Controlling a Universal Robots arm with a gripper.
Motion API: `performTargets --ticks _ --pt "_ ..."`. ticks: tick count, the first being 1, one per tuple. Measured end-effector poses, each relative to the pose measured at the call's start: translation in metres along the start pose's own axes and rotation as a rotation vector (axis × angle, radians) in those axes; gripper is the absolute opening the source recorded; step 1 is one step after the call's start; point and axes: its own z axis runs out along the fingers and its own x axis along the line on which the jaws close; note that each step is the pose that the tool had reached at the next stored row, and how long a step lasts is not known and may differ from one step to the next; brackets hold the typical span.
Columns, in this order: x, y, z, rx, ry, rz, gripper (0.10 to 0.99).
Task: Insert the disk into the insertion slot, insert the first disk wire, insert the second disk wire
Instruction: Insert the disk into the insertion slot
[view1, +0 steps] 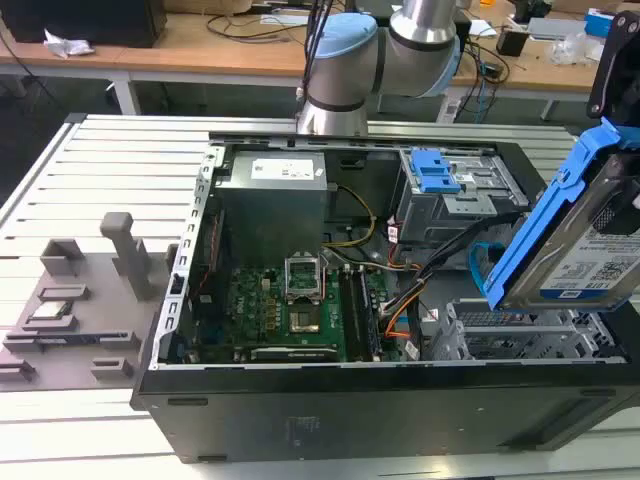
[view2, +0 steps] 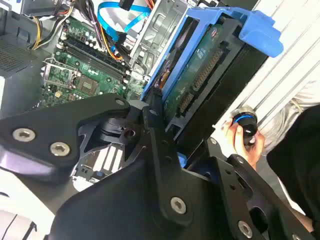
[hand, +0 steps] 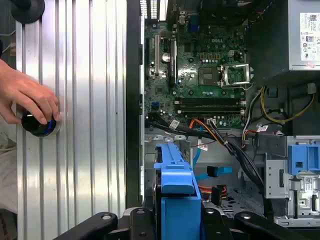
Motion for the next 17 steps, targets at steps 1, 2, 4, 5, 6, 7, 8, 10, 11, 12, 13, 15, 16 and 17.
performTargets --ticks 1,2,4,5,6,7,8,10,11,12,13,15,16,17 --pt "0.0 0.0 0.0016 0.0 -0.0004 0.0 0.361" --pt "0.0 0.0001 0.0066 0.0 -0.0007 0.0 0.361" --pt "-0.0002 -0.0001 0.0115 0.0 -0.0006 0.0 0.361" --pt "-0.0002 -0.0001 0.0132 0.0 -0.0006 0.0 0.361" --pt "-0.0004 -0.0002 0.0158 0.0 -0.0005 0.0 0.361" --pt "-0.0006 -0.0003 0.0178 0.0 -0.0005 0.0 0.361" --pt "-0.0011 -0.0004 0.0215 0.0 -0.0005 0.0 0.361" --pt "-0.0031 -0.0007 0.0284 0.0 -0.0005 0.0 0.361" --pt "-0.0043 -0.0007 0.0304 0.0 -0.0005 0.0 0.361" --pt "-0.008 -0.0009 0.0351 0.0 -0.0005 0.0 0.361" --pt "-0.013 -0.0009 0.0394 0.0 -0.0006 0.0 0.361" --pt "-0.0151 -0.0011 0.0426 0.0 -0.0006 0.0 0.361" --pt "-0.0156 -0.0016 0.0447 0.0 -0.0009 0.0 0.361" --pt "-0.0163 -0.0022 0.0461 0.0 -0.0005 0.0 0.361"
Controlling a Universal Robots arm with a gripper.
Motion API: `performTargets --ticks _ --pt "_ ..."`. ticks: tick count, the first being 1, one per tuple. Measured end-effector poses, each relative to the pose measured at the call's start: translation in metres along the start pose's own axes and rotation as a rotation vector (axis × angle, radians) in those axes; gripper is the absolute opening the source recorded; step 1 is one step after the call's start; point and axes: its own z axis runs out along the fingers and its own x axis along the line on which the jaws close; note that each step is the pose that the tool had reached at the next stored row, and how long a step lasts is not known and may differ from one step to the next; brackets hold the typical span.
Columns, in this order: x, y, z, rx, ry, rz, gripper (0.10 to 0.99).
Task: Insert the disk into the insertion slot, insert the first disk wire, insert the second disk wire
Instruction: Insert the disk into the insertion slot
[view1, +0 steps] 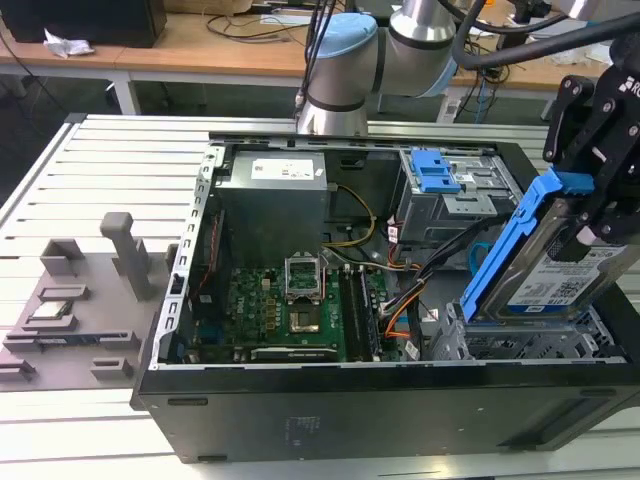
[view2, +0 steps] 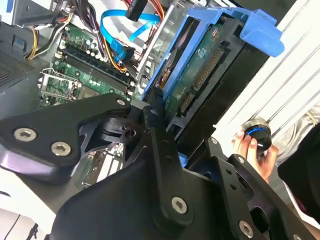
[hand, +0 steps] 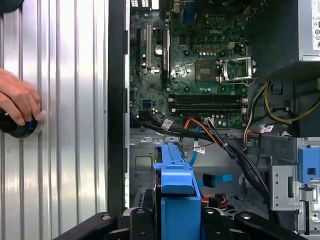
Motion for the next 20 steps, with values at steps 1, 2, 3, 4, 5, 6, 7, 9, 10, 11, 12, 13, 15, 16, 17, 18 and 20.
performTargets --ticks 1,2,3,4,5,6,7,9,10,11,12,13,15,16,17,18,20 --pt "-0.0006 -0.0002 0.001 0.0 0.0002 0.0 0.361" --pt "-0.002 -0.0003 0.0024 0.0 0.0001 0.0 0.361" --pt "-0.0038 -0.0004 0.0034 0.0 0.0001 0.0 0.361" --pt "-0.0056 -0.0005 0.0049 0.0 -0.0001 0.0 0.361" --pt "-0.0061 -0.0009 0.0065 0.0 0.0 0.0 0.361" --pt "-0.0062 -0.0014 0.0075 0.0 0.0 0.0 0.361" --pt "-0.0062 -0.0021 0.0087 0.0 0.0 0.0 0.361" --pt "-0.0062 -0.0024 0.0102 0.0 0.0001 0.0 0.361" --pt "-0.0062 -0.0025 0.012 0.0 0.0001 0.0 0.361" --pt "-0.0062 -0.0026 0.0143 0.0 0.0 0.0 0.361" --pt "-0.0062 -0.0028 0.0175 0.0 -0.0001 0.0 0.361" --pt "-0.0063 -0.0029 0.022 0.0 0.0 0.0 0.361" --pt "-0.0063 -0.0032 0.0286 0.0 0.0 0.0 0.361" --pt "-0.0063 -0.0034 0.0323 0.0 -0.0001 0.0 0.361" --pt "-0.0063 -0.0034 0.0344 0.0 0.0 0.0 0.361" --pt "-0.0063 -0.0035 0.0361 0.0 -0.0002 0.0 0.361" --pt "-0.0063 -0.0036 0.0393 0.0 0.0 0.0 0.361"
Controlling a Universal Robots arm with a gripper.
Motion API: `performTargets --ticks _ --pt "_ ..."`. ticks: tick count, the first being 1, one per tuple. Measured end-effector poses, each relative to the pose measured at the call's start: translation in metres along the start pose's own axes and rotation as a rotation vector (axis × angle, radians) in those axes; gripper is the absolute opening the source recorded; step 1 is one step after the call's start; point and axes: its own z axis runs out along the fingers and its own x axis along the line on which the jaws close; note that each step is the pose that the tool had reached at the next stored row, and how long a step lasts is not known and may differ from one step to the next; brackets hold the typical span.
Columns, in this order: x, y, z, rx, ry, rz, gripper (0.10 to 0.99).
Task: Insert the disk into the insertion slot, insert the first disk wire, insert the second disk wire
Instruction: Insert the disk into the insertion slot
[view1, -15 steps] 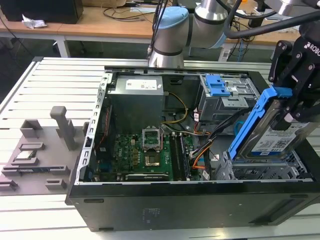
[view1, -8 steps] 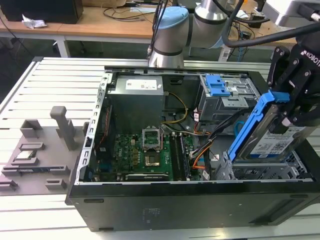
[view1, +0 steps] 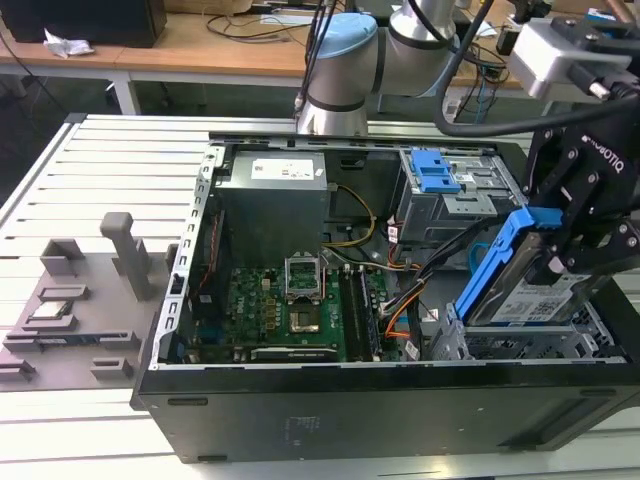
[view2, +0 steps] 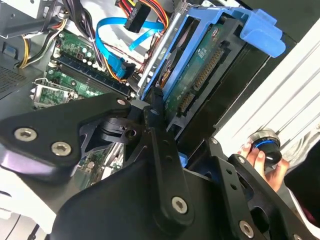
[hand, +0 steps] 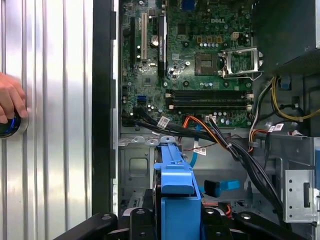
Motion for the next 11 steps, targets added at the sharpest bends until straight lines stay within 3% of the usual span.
performTargets --ticks 4,11 --pt "-0.0001 -0.0003 0.0089 0.0 0.0 0.0 0.361" --pt "0.0 -0.0004 0.0095 0.0 0.0002 0.0 0.373"
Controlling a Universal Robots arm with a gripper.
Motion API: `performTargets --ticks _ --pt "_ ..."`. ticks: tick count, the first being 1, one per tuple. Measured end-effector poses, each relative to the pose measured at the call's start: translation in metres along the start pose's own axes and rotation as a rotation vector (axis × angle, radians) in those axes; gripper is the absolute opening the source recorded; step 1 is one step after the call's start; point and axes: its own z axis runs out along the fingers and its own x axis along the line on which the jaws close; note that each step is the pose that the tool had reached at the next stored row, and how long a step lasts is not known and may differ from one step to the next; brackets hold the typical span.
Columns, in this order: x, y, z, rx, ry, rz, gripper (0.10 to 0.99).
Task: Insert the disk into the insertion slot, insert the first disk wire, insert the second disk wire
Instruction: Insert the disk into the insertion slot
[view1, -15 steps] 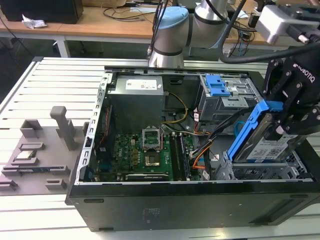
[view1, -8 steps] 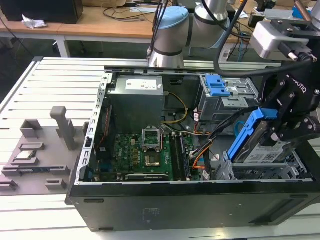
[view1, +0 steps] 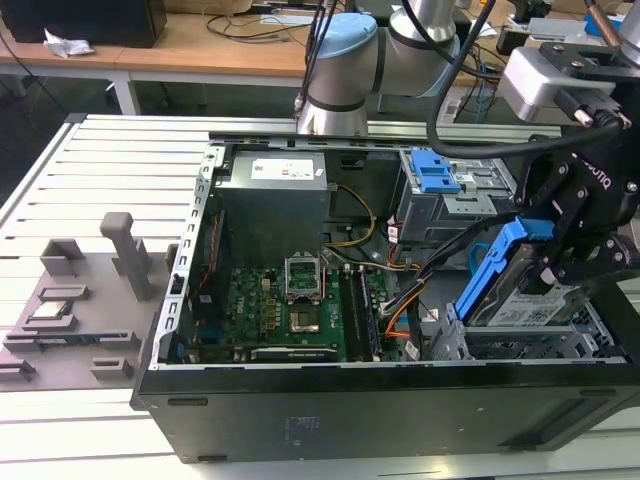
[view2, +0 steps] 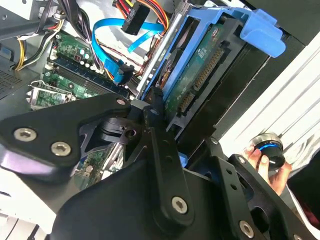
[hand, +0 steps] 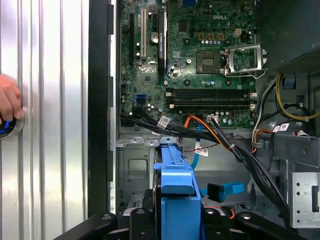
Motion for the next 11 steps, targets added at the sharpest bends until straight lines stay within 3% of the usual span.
performTargets --ticks 1,2,5,8,9,10,11 --pt "0.0 0.0 0.0 0.0 -0.0001 0.0 0.373" --pt "0.0 0.0 0.0001 0.0 -0.0001 0.0 0.439" --pt "0.0 0.0 0.0001 0.0 -0.0003 0.0 0.439" --pt "0.0 0.0 0.0 0.0 -0.0002 0.0 0.231" --pt "0.0 0.0 0.0 0.0 -0.0002 0.0 0.231" --pt "0.0 0.0 0.0 0.0 -0.0002 0.0 0.114" --pt "0.0 0.0 0.0 0.0 -0.0002 0.0 0.106"
